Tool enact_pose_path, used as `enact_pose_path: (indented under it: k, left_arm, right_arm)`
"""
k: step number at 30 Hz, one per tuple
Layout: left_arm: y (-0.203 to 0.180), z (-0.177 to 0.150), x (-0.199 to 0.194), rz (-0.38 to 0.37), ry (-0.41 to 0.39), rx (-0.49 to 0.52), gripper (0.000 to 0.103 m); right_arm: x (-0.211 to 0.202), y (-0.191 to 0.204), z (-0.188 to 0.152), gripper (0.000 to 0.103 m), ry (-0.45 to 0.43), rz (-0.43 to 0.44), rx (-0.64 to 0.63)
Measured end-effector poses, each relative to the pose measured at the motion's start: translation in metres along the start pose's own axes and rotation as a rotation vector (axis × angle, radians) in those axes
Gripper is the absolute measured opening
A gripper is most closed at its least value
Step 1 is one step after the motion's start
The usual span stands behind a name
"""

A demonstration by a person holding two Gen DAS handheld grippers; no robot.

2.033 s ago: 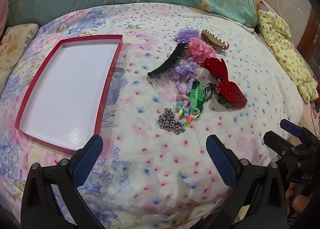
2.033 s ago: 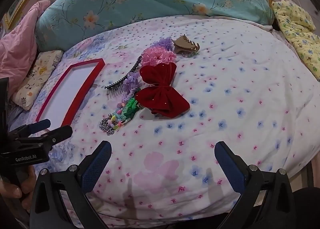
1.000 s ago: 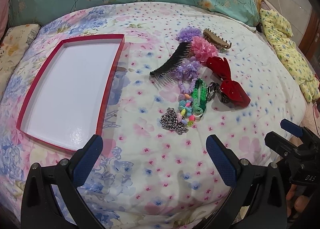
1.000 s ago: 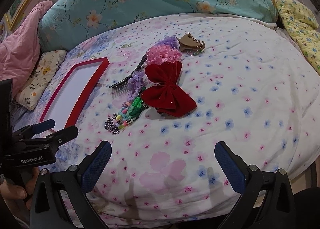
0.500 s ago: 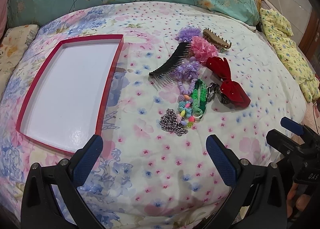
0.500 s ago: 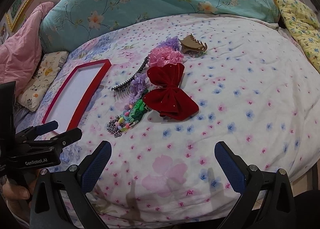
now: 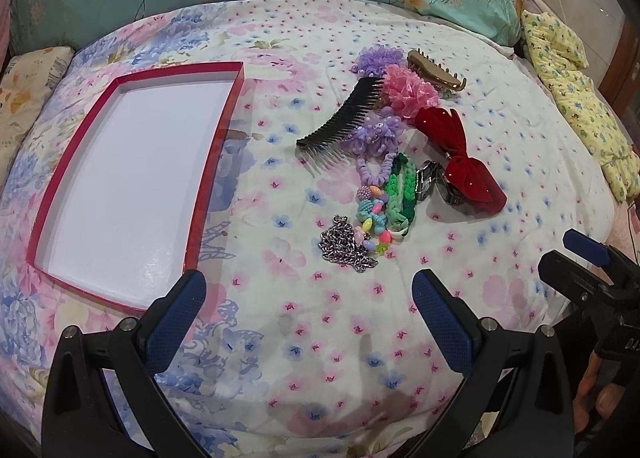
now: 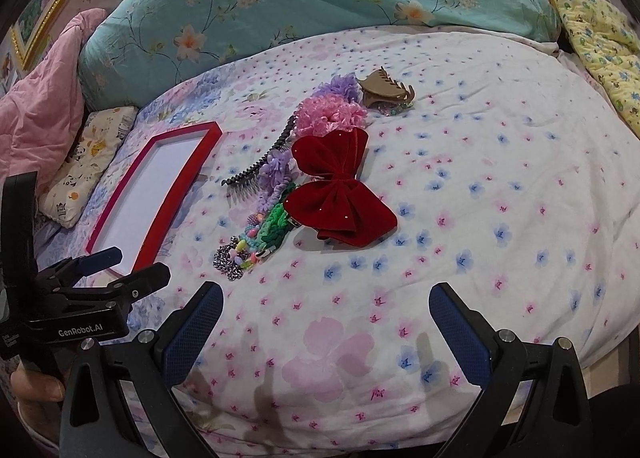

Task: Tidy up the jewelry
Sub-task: 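Grasp the black comb with the left tool while the right tool grasps the red bow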

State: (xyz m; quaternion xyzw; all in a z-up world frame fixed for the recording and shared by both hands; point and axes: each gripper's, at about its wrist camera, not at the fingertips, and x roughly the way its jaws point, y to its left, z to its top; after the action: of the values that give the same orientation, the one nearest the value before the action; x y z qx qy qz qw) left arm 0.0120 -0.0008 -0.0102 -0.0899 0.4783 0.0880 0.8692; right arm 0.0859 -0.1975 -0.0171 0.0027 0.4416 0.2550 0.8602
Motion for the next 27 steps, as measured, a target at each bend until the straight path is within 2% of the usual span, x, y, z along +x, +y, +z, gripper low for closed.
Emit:
enact_pose_path:
  k: [9, 11, 13, 15, 23, 27]
  left_arm:
    - [-0.003, 0.013, 0.009, -0.019, 0.008, 0.029, 0.103]
    - [-0.007, 0.022, 0.013, -0.007, 0.003, 0.06, 0.103]
    - [-0.01, 0.032, 0.017, 0.005, -0.004, 0.089, 0.103]
    - [-0.011, 0.042, 0.023, 0.009, -0.006, 0.113, 0.103]
    - [-0.025, 0.079, 0.066, 0.106, 0.026, 0.268, 0.103]
    - [-0.027, 0.093, 0.084, 0.098, 0.047, 0.309, 0.088]
  right_arm:
    - [0.013, -0.01, 0.005, 0.102, 0.015, 0.017, 0.027]
    - [0.018, -0.014, 0.011, 0.099, 0.017, 0.017, 0.034]
    - [0.023, -0.019, 0.018, 0.091, 0.021, 0.02, 0.043]
    - [0.03, -0.025, 0.026, 0.088, 0.029, 0.029, 0.061]
    - [0.062, -0.034, 0.052, 0.077, 0.079, 0.025, 0.058]
    - [0.08, -0.032, 0.058, 0.072, 0.121, 0.011, 0.028]
